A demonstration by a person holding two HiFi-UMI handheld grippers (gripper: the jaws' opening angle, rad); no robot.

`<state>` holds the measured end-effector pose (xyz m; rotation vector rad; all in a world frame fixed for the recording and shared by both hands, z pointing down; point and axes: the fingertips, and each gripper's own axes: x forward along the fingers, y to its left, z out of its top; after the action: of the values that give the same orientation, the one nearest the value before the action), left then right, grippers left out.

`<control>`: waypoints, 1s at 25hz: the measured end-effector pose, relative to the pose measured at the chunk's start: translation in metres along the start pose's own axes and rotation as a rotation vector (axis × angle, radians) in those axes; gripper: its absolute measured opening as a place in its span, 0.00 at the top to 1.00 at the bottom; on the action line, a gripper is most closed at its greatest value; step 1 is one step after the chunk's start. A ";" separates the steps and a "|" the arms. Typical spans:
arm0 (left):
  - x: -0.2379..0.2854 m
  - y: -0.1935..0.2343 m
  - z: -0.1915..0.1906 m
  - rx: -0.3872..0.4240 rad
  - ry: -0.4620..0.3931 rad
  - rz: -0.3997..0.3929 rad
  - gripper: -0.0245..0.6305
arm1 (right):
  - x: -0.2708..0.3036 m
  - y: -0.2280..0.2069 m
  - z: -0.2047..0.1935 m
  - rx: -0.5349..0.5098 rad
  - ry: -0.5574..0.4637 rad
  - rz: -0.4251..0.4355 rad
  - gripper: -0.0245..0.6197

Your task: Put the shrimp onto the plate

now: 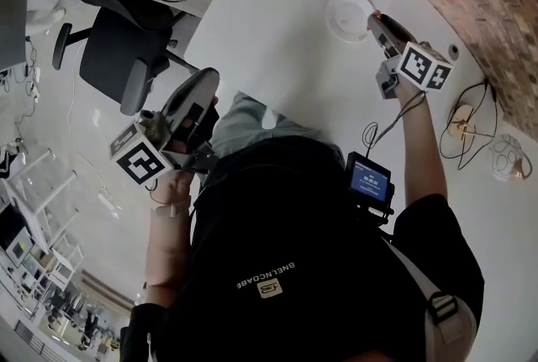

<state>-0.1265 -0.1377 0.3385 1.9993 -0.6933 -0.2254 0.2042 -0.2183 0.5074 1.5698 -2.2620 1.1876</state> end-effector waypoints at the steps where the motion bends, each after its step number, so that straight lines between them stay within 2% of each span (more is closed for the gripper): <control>1: -0.003 0.002 -0.001 -0.001 -0.006 0.008 0.97 | 0.006 -0.003 -0.005 0.000 0.014 0.000 0.70; 6: -0.012 0.006 -0.007 -0.011 -0.037 0.046 0.97 | 0.035 -0.019 -0.025 0.004 0.087 -0.004 0.70; 17: -0.026 0.010 -0.015 -0.032 -0.094 0.093 0.97 | 0.080 -0.051 -0.060 -0.043 0.226 -0.069 0.70; 25: -0.032 0.015 -0.018 -0.048 -0.115 0.119 0.97 | 0.098 -0.067 -0.074 -0.055 0.277 -0.108 0.70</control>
<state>-0.1504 -0.1123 0.3567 1.9038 -0.8686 -0.2849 0.1947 -0.2496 0.6433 1.3910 -1.9927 1.2187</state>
